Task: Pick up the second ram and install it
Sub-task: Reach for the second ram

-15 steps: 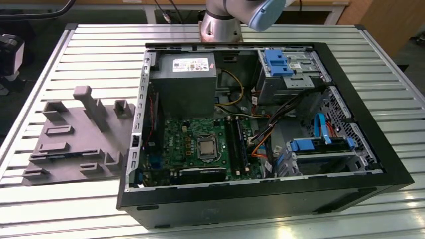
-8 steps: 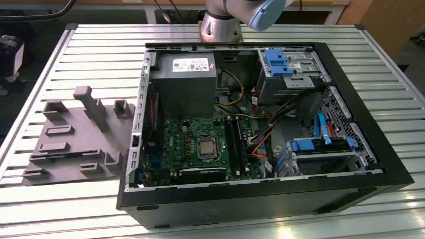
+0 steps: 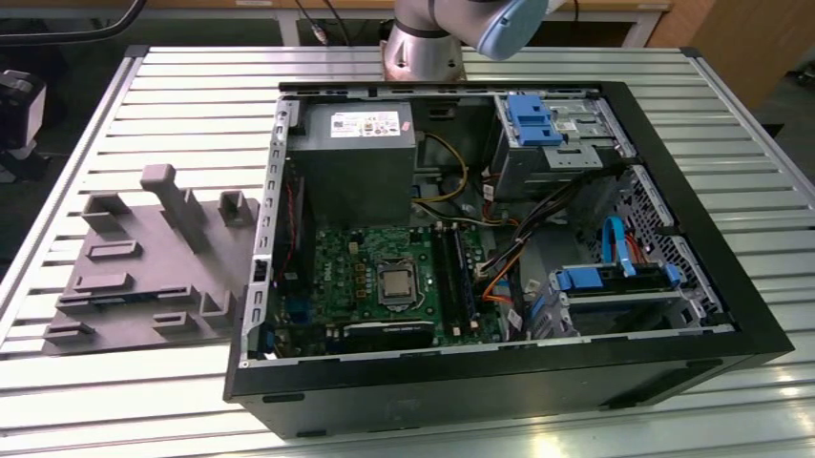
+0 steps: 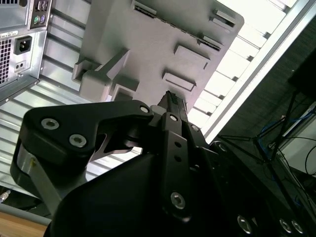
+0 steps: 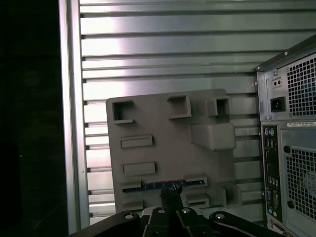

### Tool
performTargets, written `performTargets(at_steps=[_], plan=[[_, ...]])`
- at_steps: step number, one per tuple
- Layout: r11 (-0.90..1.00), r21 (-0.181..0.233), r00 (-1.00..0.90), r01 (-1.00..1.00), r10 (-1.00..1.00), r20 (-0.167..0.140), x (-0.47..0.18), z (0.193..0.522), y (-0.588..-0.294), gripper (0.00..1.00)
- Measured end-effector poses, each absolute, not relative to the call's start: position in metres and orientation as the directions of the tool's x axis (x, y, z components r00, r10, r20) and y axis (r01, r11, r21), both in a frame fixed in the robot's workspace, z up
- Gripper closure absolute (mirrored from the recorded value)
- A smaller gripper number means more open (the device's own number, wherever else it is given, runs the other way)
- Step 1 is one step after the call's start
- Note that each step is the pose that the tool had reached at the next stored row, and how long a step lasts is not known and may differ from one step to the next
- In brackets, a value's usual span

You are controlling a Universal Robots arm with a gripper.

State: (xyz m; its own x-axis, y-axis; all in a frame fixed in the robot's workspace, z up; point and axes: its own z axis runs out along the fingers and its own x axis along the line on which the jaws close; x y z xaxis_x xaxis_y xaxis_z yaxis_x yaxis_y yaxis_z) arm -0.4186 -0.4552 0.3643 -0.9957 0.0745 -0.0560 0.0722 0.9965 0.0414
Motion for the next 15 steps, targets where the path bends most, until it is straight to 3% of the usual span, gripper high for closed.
performTargets(at_steps=[15], plan=[[0.997,0.041,-0.996,0.072,0.074,-0.056,-0.4196,0.3615,-0.4583,0.89]])
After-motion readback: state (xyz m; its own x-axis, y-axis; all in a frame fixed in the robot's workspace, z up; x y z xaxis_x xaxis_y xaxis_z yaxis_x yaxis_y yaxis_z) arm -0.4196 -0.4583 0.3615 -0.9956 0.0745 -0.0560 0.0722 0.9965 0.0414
